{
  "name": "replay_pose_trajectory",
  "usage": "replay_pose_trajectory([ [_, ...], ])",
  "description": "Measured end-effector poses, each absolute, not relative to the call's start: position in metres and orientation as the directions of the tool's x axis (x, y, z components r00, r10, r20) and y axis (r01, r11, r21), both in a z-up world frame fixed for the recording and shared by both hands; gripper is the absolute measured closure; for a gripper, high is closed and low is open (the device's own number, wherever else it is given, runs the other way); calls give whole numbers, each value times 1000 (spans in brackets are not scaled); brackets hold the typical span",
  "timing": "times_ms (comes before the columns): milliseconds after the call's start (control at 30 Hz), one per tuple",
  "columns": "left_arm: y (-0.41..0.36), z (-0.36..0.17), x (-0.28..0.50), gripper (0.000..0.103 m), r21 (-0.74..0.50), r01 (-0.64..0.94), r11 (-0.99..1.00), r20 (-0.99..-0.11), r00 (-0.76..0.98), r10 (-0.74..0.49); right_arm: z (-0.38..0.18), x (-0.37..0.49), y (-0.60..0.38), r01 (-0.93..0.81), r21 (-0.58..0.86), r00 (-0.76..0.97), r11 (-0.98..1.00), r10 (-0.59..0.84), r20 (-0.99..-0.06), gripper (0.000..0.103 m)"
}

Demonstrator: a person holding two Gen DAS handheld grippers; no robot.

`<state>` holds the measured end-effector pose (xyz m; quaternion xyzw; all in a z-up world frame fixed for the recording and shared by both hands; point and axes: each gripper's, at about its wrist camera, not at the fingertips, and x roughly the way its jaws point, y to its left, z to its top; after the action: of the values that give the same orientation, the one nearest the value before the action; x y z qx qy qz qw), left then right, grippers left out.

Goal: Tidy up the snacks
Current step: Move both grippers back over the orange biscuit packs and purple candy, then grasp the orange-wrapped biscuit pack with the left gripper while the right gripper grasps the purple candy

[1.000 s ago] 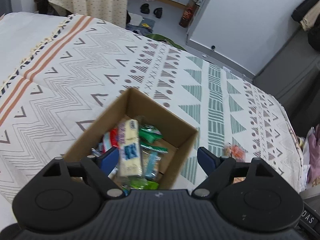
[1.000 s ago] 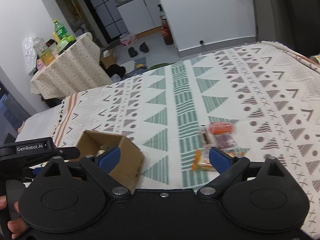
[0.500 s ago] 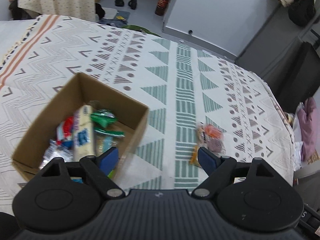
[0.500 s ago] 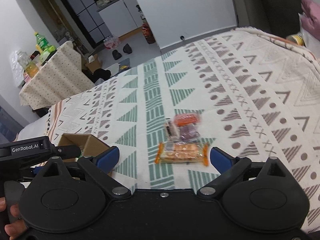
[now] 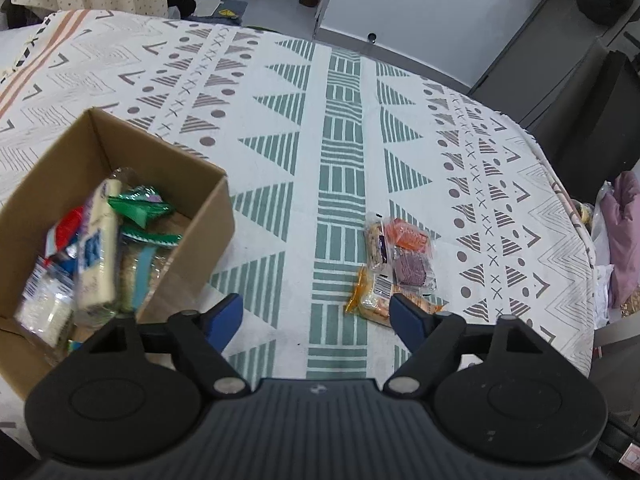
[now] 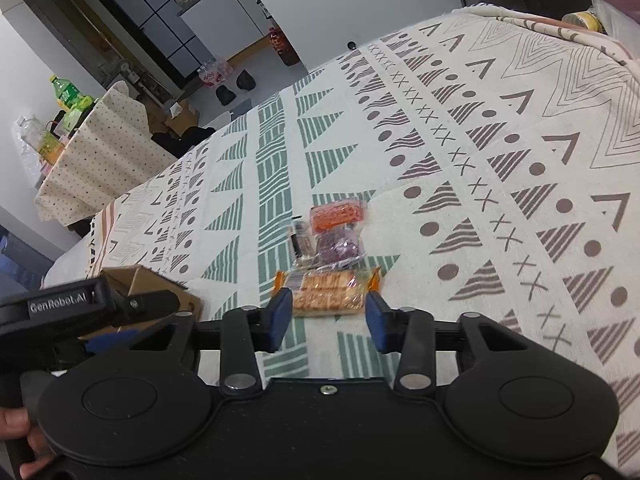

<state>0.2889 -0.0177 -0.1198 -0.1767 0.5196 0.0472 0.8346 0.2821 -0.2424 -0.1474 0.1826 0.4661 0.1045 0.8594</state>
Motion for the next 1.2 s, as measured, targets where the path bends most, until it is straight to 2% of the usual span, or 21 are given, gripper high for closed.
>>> replay_pose_trajectory([
  [67,-23,-126,293,37,-246,-274,930,-890,445,-104,-152,289,-246,-10,405,546,914,344,-764,68],
  [200,-31,-140,301,46,-248,-303,920,-901,420,-105,-164,304,-253,1,394,547,919,329,-769,69],
  [700,-57,-180,316,46,-226,-366,903,-933,347,-93,-214,341,-254,-9,323,501,946,284,-818,67],
  [800,-56,-185,318,44,-229,-387,893,-937,338,-94,-215,337,-251,-23,316,499,948,285,-818,65],
  [967,-53,-190,320,42,-240,-420,875,-937,335,-96,-213,329,-243,-60,318,486,946,306,-818,53],
  [1200,-48,-196,322,42,-254,-444,859,-937,334,-105,-213,316,-227,-103,344,456,933,351,-818,52],
])
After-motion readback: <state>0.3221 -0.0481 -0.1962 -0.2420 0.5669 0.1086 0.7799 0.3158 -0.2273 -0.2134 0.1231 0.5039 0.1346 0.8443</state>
